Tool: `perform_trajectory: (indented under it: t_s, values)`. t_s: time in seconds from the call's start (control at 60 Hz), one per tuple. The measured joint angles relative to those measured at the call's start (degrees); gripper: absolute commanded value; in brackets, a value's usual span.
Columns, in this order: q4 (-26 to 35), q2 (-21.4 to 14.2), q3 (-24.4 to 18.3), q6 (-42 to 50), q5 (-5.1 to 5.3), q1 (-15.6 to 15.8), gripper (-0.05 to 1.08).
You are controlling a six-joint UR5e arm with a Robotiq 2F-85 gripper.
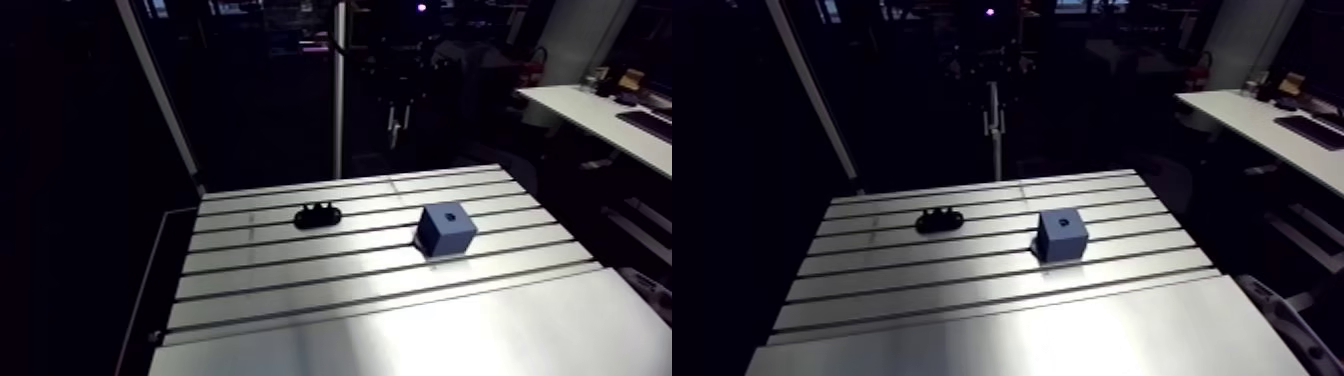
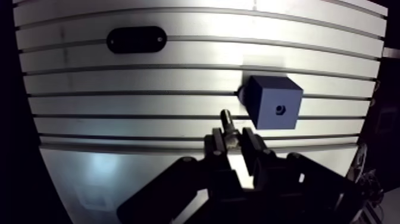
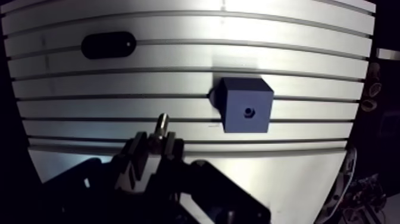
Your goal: Pick up the M10 bolt and insert it into the hex recess until seated.
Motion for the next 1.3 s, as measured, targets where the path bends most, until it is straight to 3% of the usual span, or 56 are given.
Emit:
perform_trajectory:
  t_s: [0.283, 0.667, 0.933, 1.3]
  values:
    - [3.35, -1.34, 0.06, -6.66, -0.05, -5.35, 0.8]
    - [1.46, -3.34, 3.82, -14.4, -0.3, -12.45, 0.8]
    - [0.65, -3.58, 4.04, -14.84, -0.5, -13.43, 0.81]
    - [-1.28, -2.58, 5.45, -13.19, 0.02, -13.18, 0.83]
